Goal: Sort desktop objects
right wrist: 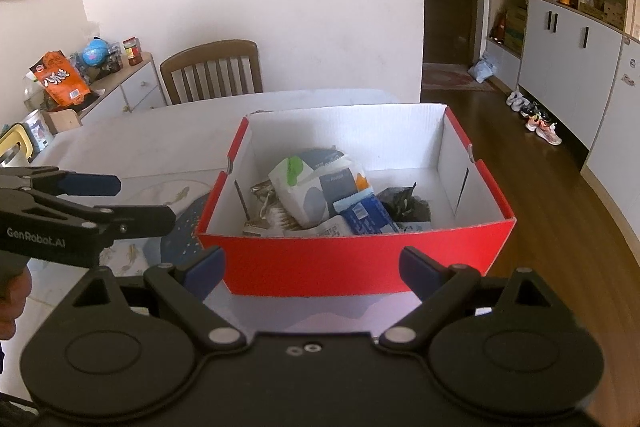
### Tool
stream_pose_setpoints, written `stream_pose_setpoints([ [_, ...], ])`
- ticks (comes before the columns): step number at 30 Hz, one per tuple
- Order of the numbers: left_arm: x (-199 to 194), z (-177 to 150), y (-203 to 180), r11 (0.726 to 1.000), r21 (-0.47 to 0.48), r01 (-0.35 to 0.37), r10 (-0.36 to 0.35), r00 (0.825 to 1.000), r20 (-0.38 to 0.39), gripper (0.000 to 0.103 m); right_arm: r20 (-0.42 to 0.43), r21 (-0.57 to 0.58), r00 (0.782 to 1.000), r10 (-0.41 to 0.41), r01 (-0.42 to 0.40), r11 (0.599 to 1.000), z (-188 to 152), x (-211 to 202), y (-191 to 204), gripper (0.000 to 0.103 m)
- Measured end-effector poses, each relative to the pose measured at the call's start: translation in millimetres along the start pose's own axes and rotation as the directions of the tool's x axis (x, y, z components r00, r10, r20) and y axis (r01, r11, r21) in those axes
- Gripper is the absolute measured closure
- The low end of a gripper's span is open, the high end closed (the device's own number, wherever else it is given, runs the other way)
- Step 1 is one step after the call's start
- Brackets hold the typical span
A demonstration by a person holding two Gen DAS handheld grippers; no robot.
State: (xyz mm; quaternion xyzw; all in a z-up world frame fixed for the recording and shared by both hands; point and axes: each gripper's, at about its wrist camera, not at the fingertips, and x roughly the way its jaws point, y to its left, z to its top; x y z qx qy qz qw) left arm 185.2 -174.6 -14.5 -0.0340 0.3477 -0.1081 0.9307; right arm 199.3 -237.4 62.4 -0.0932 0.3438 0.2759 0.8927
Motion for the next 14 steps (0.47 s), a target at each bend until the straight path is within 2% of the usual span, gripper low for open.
stream_pose_setpoints([
  [14, -5.8, -1.3, 10.1, 0.999, 0.017, 0.028, -0.028, 1.0, 0.002, 0.0, -0.013, 0.015, 1.0, -0.023, 0.023, 1.0, -0.3, 1.7, 10.7, 0.009],
])
